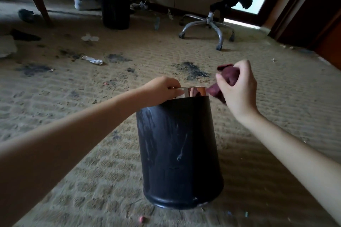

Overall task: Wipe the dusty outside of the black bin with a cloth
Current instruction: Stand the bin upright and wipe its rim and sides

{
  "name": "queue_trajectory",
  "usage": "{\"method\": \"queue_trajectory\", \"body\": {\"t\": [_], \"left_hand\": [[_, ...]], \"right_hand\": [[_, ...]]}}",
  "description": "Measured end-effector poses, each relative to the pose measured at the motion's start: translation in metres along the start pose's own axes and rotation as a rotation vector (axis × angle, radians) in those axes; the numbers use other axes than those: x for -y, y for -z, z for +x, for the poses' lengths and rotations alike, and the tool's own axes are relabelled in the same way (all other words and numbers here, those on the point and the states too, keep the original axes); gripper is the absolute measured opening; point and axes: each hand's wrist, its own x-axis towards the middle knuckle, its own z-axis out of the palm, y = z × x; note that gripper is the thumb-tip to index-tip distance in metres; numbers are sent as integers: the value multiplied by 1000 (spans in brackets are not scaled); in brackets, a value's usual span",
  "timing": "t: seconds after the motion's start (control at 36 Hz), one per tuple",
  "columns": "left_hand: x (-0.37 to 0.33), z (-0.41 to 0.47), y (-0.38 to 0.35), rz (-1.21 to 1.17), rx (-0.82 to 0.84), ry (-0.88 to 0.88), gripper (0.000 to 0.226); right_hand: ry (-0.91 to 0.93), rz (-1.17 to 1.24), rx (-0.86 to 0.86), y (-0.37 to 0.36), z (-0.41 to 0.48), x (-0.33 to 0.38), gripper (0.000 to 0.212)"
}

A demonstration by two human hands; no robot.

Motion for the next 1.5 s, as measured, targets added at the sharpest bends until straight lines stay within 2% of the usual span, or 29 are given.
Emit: {"method": "queue_trajectory", "body": {"t": [0.11,0.17,0.22,0.39,0.47,0.67,0.78,0.89,1.19,1.33,1.5], "left_hand": [[-1,-2,-1,-38,2,10,20],[-1,-2,-1,-58,-3,33,18],[-1,-2,-1,-60,-15,49,18],[1,-3,1,-70,-47,73,23],[1,-2,0,-90,-67,75,22],[6,-5,0,-107,-96,123,30],[3,-6,0,-137,-115,146,29],[-4,-4,-4,-137,-94,139,30],[6,-1,-13,-72,-199,81,30],[6,-4,-13,-95,-211,50,25],[-1,-2,-17,-76,-192,45,30]], "right_hand": [[-17,-27,31,-12,-4,-4,33],[-32,8,104,-23,-20,-4,31],[21,22,148,-30,-37,-1,31],[155,9,125,-34,-52,3,33],[276,-31,178,-35,-72,8,39],[512,-34,426,-4,-118,-3,37],[676,-45,670,24,-168,-17,25],[768,-38,849,43,-199,-29,25],[969,9,906,30,-186,-22,15],[957,4,934,49,-179,-49,9],[923,-170,938,73,-168,-77,17]]}}
